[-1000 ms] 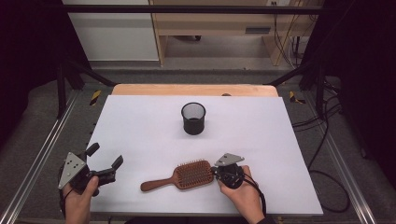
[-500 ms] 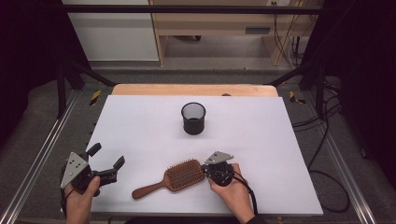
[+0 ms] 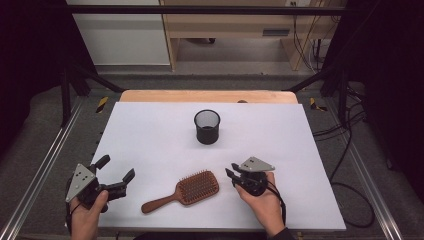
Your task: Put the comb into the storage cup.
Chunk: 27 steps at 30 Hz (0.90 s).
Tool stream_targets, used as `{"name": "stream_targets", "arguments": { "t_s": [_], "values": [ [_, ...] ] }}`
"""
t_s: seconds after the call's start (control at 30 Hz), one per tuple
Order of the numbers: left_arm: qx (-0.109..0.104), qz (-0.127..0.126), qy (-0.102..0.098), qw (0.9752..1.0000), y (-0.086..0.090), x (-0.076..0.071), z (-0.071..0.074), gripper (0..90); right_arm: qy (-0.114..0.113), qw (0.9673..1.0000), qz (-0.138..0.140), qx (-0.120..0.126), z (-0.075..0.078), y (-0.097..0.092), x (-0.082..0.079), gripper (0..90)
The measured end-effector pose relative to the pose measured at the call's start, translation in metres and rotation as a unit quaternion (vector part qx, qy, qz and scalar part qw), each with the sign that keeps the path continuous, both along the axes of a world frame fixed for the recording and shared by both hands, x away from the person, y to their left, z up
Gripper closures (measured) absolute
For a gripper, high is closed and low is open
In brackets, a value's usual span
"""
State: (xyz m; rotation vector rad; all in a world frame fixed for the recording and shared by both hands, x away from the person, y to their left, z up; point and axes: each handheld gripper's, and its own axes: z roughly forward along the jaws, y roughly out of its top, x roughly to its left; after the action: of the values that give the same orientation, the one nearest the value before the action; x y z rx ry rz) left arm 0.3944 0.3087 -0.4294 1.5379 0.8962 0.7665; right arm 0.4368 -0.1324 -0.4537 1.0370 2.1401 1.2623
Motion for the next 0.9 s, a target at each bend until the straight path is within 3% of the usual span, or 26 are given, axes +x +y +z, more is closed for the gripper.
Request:
{"name": "stream_targets", "arguments": {
  "t_s": [0.17,0.27,0.4,0.5,0.6,0.73,0.83,0.9],
  "values": [
    [0.01,-0.017,0.01,0.9998,-0.009,-0.001,0.0,2.2,-0.054,0.9977,-0.021,0.035,0.013,-0.023,-0.003,41.2],
    [0.014,-0.03,0.015,0.9993,-0.013,-0.002,0.0,2.3,-0.066,0.9958,-0.038,0.05,0.018,-0.036,-0.003,28.9],
    [0.026,-0.048,0.024,0.9982,-0.021,-0.003,0.001,2.5,-0.1,0.9904,-0.061,0.074,0.025,-0.058,-0.004,11.1],
    [0.036,-0.063,0.035,0.9968,-0.028,-0.004,0.002,2.7,-0.107,0.9891,-0.064,0.078,0.027,-0.068,-0.006,8.0],
    [0.044,-0.08,0.041,0.995,-0.036,-0.005,0.005,2.8,-0.112,0.9874,-0.077,0.081,0.024,-0.091,-0.011,6.4],
    [0.056,-0.122,0.043,0.99,-0.048,-0.003,0.015,2.6,-0.117,0.9877,-0.078,0.068,0.021,-0.105,-0.016,5.8],
    [0.051,-0.135,0.052,0.9881,-0.058,0.001,0.023,2.8,-0.117,0.9883,-0.079,0.058,0.016,-0.118,-0.017,5.8],
    [0.068,-0.139,0.066,0.9857,-0.064,0.006,0.027,2.9,-0.111,0.9877,-0.086,0.068,0.014,-0.123,-0.016,6.3]
  ]
}}
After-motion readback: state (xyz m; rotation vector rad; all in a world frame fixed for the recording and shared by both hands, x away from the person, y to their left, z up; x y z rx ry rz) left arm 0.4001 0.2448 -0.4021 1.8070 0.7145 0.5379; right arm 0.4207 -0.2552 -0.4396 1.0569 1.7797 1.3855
